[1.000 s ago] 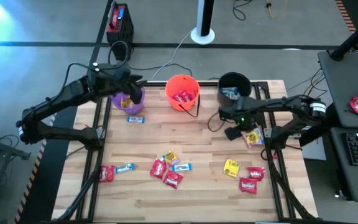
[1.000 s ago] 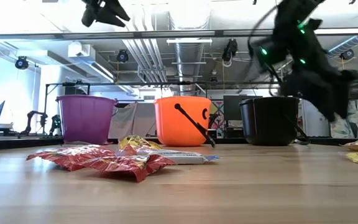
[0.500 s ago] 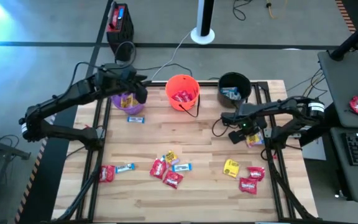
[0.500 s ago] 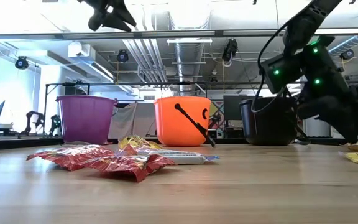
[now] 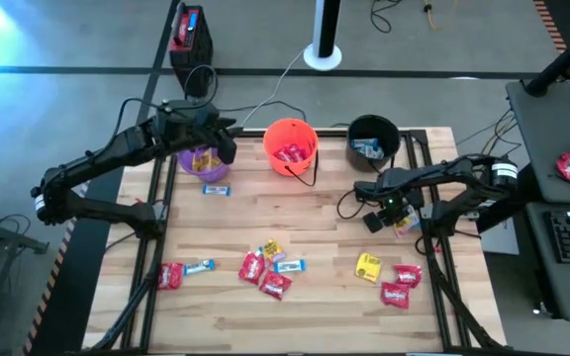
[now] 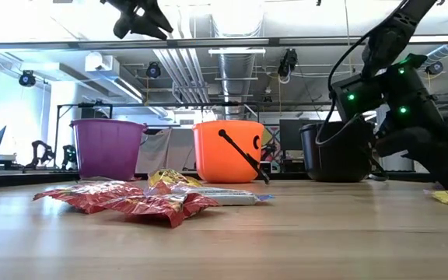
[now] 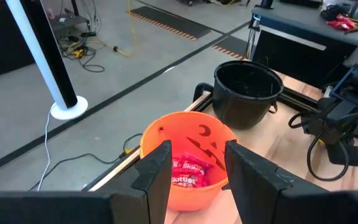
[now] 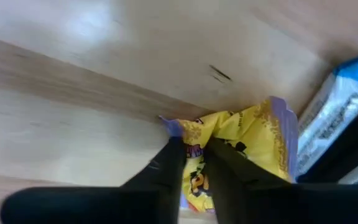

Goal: Sort candy by brand, put in halloween buckets

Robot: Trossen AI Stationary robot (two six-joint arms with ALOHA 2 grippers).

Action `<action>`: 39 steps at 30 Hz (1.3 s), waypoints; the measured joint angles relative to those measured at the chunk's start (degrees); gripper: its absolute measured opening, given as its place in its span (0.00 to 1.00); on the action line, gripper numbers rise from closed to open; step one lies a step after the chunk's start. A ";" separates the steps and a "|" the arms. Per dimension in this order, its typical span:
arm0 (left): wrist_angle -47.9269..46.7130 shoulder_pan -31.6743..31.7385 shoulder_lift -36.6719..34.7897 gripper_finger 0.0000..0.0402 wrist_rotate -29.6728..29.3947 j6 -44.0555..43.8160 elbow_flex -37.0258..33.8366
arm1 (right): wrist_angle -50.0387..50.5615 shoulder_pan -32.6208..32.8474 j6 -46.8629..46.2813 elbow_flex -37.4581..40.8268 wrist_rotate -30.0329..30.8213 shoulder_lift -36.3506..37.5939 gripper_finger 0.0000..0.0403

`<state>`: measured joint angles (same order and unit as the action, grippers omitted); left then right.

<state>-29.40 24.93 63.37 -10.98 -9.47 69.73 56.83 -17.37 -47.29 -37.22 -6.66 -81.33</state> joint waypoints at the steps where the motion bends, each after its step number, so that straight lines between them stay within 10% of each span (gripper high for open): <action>1: 0.06 0.00 0.00 0.33 0.00 0.00 0.00 | -0.18 0.00 0.35 -0.34 0.04 0.07 0.11; 17: 0.06 0.02 0.07 0.33 9.08 2.53 0.00 | -3.43 0.24 3.62 -12.58 -5.75 5.66 0.02; 27: 0.58 0.00 2.23 0.33 30.30 7.50 0.00 | -39.98 -0.89 8.38 -23.24 -17.75 6.77 0.02; 39: 7.36 -1.22 8.88 0.33 49.97 6.45 -0.02 | -78.34 -2.14 5.96 -29.19 -46.62 -5.58 0.02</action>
<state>-22.04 23.70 72.26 38.99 -3.02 69.71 -21.52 -19.51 -41.33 -66.41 -53.28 -86.92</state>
